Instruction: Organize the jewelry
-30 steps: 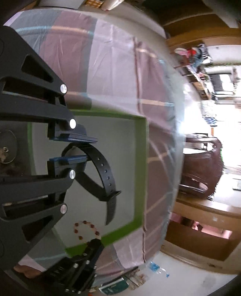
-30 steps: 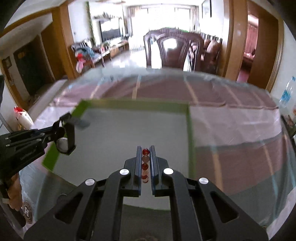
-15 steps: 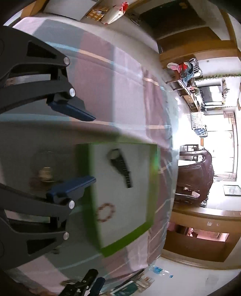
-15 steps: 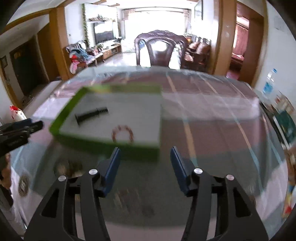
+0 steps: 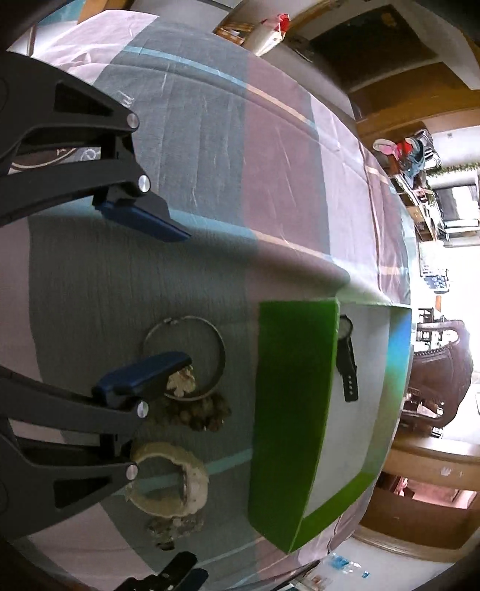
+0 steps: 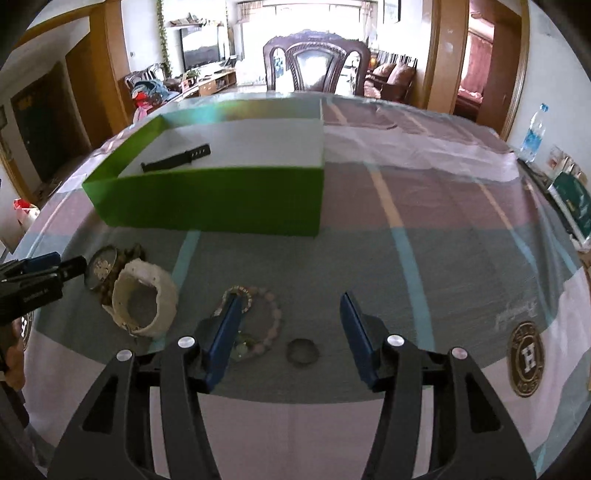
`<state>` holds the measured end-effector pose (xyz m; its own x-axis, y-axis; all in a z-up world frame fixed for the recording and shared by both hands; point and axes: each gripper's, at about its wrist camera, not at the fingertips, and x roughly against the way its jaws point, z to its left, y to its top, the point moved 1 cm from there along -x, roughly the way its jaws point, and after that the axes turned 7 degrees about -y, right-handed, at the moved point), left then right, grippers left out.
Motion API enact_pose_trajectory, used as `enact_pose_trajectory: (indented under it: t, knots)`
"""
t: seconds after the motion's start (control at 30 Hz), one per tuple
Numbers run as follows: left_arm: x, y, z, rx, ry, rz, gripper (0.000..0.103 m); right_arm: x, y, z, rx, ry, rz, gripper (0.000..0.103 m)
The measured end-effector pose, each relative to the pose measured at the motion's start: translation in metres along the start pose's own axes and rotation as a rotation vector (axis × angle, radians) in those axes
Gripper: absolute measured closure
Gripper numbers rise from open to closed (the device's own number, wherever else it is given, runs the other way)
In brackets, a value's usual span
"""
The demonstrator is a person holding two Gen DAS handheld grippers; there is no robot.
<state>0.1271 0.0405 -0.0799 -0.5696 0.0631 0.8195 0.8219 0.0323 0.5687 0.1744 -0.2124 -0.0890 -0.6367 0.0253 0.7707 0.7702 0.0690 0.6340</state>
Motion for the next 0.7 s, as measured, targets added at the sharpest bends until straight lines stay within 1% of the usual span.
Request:
enact_pose_trajectory:
  t: [0.23, 0.33, 0.43, 0.5, 0.57, 0.6, 0.7]
  knots:
    - [0.000, -0.006, 0.004, 0.011, 0.008, 0.011, 0.039, -0.004, -0.006, 0.020, 0.061, 0.033, 0.024, 0.048]
    - [0.001, -0.008, 0.003, 0.009, 0.011, 0.011, 0.036, 0.002, -0.006, 0.027, 0.077, 0.085, 0.007, 0.050]
    - [0.002, -0.009, 0.003, 0.007, 0.011, 0.012, 0.036, 0.001, -0.007, 0.034, 0.104, 0.098, 0.022, 0.060]
    - [0.002, -0.009, 0.003, 0.007, 0.010, 0.012, 0.036, -0.003, -0.009, 0.039, 0.121, 0.101, 0.044, 0.074]
    - [0.002, -0.010, 0.002, 0.005, 0.008, 0.014, 0.035, -0.007, -0.011, 0.042, 0.128, 0.103, 0.065, 0.079]
    - [0.002, -0.010, 0.002, 0.003, 0.006, 0.014, 0.035, -0.008, -0.012, 0.043, 0.132, 0.104, 0.072, 0.084]
    - [0.002, -0.011, 0.002, 0.003, 0.003, 0.013, 0.035, -0.004, -0.012, 0.043, 0.134, 0.103, 0.064, 0.091]
